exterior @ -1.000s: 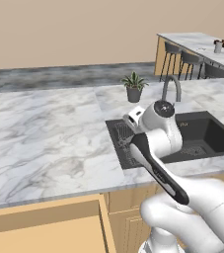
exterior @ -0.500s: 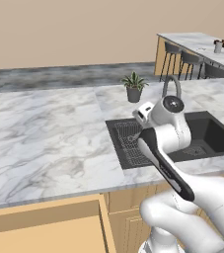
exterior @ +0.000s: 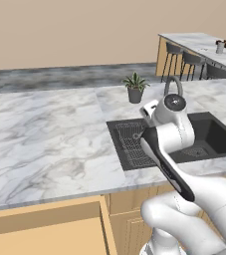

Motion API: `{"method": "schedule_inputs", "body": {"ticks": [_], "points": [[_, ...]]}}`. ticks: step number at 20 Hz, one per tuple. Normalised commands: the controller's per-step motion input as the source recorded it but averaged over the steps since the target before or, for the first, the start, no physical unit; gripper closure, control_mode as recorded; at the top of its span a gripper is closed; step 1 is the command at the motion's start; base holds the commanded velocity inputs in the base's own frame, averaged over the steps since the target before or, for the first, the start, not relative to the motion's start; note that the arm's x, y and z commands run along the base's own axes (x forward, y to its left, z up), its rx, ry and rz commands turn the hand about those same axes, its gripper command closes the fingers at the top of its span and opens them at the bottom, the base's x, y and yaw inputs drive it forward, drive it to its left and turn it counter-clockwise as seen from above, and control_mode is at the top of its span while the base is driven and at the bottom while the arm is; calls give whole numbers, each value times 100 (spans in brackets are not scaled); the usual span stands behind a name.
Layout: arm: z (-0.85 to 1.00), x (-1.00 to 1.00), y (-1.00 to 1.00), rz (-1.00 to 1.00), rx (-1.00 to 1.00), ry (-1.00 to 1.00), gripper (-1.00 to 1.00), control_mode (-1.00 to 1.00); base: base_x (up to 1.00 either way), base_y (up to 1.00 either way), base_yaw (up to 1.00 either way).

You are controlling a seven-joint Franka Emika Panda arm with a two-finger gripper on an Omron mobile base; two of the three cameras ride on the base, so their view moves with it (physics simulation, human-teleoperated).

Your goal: Take the tongs from the drawer on the left and place them on the dining counter next to the tray containing the kebab skewer.

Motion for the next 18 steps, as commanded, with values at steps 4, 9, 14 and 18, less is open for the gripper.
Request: {"method": "schedule_inputs", "body": {"ticks": [4, 9, 14, 18], "points": [[15, -2, -21, -9, 0, -1, 100, -100, 0, 0, 0], [25, -6, -23, -12, 0, -4, 100, -100, 0, 0, 0], [27, -9, -10, -10, 0, -6, 100, -100, 0, 0, 0], [26, -19, -1, -8, -1, -4, 100, -100, 0, 0, 0]]}}
